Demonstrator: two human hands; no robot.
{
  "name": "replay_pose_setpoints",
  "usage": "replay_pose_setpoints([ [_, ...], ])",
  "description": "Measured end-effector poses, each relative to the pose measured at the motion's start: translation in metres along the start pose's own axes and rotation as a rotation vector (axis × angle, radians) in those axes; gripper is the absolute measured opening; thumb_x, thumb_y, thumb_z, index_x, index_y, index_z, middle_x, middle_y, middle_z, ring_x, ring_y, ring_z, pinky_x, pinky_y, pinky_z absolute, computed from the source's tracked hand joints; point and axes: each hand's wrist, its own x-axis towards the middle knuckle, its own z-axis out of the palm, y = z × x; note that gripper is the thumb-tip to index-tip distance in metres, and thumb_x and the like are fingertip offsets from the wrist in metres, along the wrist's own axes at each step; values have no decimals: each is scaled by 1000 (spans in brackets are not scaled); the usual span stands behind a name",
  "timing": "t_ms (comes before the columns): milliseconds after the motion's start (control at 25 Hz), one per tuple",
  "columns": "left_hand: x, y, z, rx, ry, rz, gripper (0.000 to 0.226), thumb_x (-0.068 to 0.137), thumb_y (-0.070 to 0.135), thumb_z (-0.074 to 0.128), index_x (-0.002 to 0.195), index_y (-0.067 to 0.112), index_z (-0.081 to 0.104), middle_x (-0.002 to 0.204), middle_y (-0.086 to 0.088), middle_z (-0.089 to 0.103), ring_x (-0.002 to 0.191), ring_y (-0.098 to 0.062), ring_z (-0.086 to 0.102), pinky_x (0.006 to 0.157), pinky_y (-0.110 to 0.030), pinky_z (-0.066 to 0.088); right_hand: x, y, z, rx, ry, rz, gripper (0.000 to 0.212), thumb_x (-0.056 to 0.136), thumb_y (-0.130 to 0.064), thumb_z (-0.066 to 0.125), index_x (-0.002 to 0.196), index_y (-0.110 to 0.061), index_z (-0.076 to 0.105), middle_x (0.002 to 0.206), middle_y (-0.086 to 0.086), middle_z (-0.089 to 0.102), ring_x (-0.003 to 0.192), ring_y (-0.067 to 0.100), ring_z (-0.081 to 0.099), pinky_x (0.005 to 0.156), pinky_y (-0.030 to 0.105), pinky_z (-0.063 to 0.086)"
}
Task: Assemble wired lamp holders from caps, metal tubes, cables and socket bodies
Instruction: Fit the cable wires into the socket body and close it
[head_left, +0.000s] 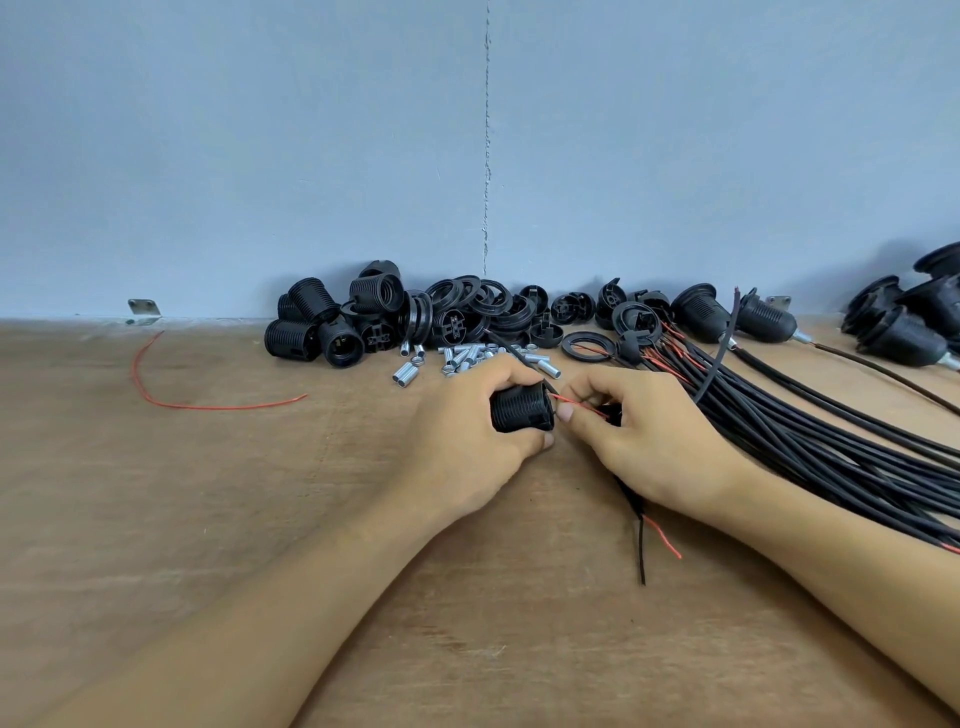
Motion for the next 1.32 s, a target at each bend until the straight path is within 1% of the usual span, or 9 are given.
replay_pose_setpoints([
  [160, 1, 0, 1, 36, 1, 35, 39, 69, 18, 91, 97, 34, 69, 93, 18, 73, 89, 1, 66, 85, -26, 52, 0, 0, 1, -23, 1, 11, 10, 89, -15, 71, 79, -18, 70, 71, -6, 68, 70, 11, 59, 71, 26, 45],
  [320, 2, -1, 1, 5, 1, 29, 39, 70, 15, 90, 99, 31, 69, 91, 20, 73, 88, 1, 67, 84, -22, 52, 3, 2, -1, 17, -15, 41, 7, 90, -20, 71, 83, -22, 74, 74, -10, 70, 75, 2, 62, 73, 18, 45],
  [520, 4, -7, 0, -81, 4, -21, 42, 70, 12, 89, 98, 33, 66, 95, 24, 72, 92, 3, 66, 82, -13, 47, 2, 2, -3, 124, 49, 49, 7, 88, -20, 71, 85, -26, 72, 80, -11, 72, 80, 2, 65, 76, 15, 46],
  [600, 5, -9, -2, -145, -18, -46, 45, 71, 9, 88, 97, 37, 65, 98, 23, 73, 96, 3, 67, 90, -18, 48, 2, 1, -3, 152, 53, 40, 8, 90, -20, 70, 86, -26, 72, 81, -11, 71, 81, 3, 65, 77, 16, 46],
  [680, 6, -9, -3, -183, -51, -48, 49, 70, 8, 86, 97, 41, 62, 101, 21, 74, 101, -3, 68, 99, -33, 51, 3, 1, -3, 158, 37, 49, 9, 92, -19, 68, 86, -25, 71, 81, -11, 71, 80, 2, 64, 76, 17, 46],
  [800, 6, -8, -2, -195, -91, -41, 47, 66, 15, 79, 99, 43, 59, 105, 16, 74, 107, -11, 69, 103, -48, 51, 3, 1, -2, 194, 34, 84, 8, 92, -20, 67, 86, -22, 70, 76, -10, 69, 75, 1, 64, 73, 13, 44],
  [920, 6, -7, -2, -208, -104, -41, 46, 66, 16, 77, 98, 43, 58, 106, 14, 74, 107, -15, 69, 102, -51, 51, 4, 0, -1, 229, 23, 103, 8, 93, -19, 66, 85, -19, 68, 75, -8, 68, 74, 6, 64, 73, 17, 47],
  [1120, 5, -6, -2, -210, -99, -40, 45, 66, 16, 78, 96, 43, 59, 102, 15, 74, 102, -15, 70, 99, -52, 53, 2, -3, 0, 223, 22, 94, 15, 89, -17, 66, 77, -24, 66, 71, -9, 67, 68, 1, 60, 67, 11, 42],
  [1320, 4, -4, -1, -165, -45, -7, 45, 65, 18, 80, 96, 43, 60, 97, 19, 74, 98, -10, 69, 96, -49, 54, 1, -3, 1, 181, 46, 60, 15, 87, -17, 67, 74, -26, 66, 69, -11, 67, 68, 0, 60, 66, 10, 42],
])
